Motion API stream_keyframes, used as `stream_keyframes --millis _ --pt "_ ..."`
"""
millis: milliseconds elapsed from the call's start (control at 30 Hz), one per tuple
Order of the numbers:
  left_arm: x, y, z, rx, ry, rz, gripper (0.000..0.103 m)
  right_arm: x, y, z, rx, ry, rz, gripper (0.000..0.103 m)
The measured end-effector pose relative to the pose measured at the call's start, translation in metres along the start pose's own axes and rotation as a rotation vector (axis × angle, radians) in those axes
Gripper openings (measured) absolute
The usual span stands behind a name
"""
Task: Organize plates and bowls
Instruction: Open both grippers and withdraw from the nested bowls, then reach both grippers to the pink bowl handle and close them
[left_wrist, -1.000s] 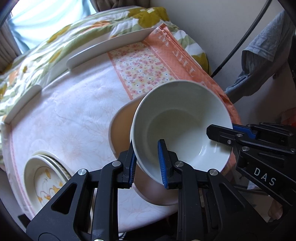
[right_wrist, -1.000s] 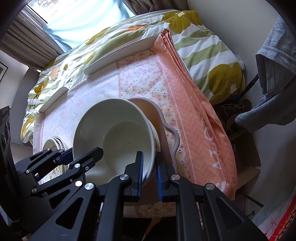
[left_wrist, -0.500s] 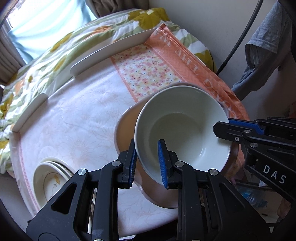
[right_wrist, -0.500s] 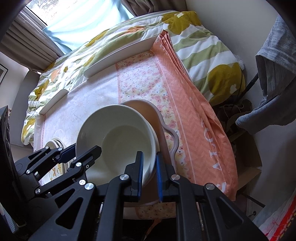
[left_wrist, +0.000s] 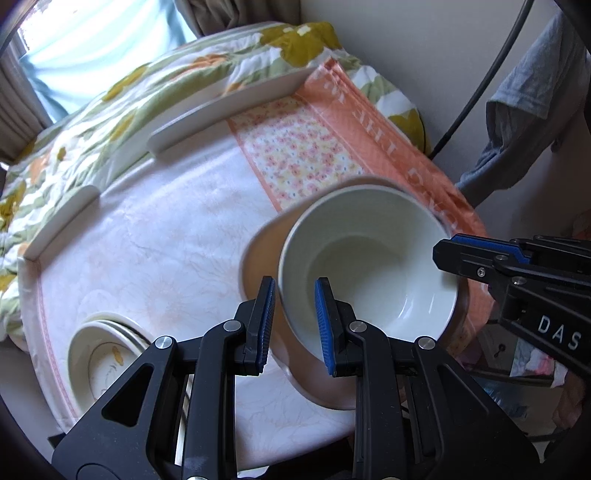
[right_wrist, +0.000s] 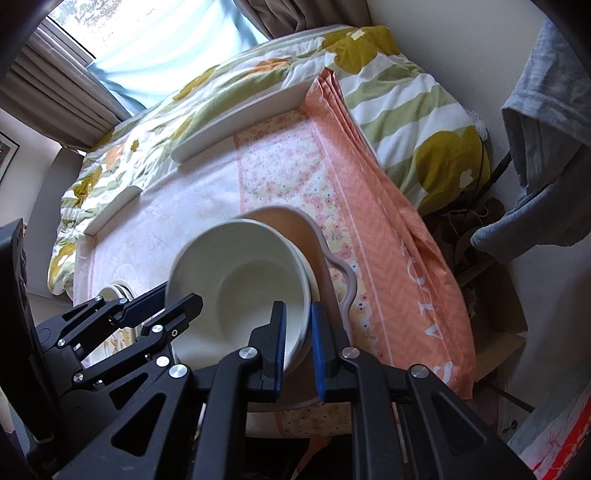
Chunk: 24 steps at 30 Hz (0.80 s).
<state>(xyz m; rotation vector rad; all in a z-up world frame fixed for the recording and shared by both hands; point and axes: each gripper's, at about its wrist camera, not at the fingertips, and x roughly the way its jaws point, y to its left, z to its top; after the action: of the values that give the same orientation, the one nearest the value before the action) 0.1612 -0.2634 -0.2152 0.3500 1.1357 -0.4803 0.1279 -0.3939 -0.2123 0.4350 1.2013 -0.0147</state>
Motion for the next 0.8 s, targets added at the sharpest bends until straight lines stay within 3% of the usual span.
stream_keyframes --millis 200,300,333,400,433,467,533,600,700,800 --pt "-0.048 0.022 0.007 -0.067 -0.135 -0.024 0.020 -0.029 0.004 0.012 -0.073 -0.057 0.070 0.012" --pt "-0.071 0.039 0.009 -0.112 -0.191 -0.016 0.020 -0.050 0.012 0.018 -0.162 -0.108 0.047 0.012" --pt "-0.078 0.046 0.009 -0.135 -0.206 -0.017 0.023 -0.057 0.013 0.019 -0.182 -0.127 0.039 0.017" --pt "-0.088 0.058 0.009 -0.170 -0.218 -0.018 0.049 -0.069 0.014 0.023 -0.215 -0.165 0.031 0.049" --pt "-0.094 0.063 0.008 -0.192 -0.238 -0.017 0.085 -0.074 0.014 0.024 -0.227 -0.180 0.030 0.084" --pt "-0.100 0.068 0.007 -0.210 -0.266 -0.013 0.103 -0.078 0.015 0.024 -0.241 -0.198 0.028 0.103" --pt "-0.112 0.075 0.001 -0.235 -0.318 -0.001 0.103 -0.086 0.016 0.024 -0.286 -0.238 0.015 0.102" --pt "-0.112 0.078 -0.002 -0.233 -0.300 -0.009 0.103 -0.087 0.017 0.023 -0.330 -0.254 -0.021 0.102" --pt "-0.104 0.078 -0.012 -0.217 -0.250 -0.007 0.103 -0.079 0.018 0.018 -0.409 -0.169 -0.110 0.102" --pt "-0.087 0.071 -0.026 -0.187 -0.175 -0.012 0.103 -0.069 0.009 0.014 -0.410 -0.107 -0.156 0.102"
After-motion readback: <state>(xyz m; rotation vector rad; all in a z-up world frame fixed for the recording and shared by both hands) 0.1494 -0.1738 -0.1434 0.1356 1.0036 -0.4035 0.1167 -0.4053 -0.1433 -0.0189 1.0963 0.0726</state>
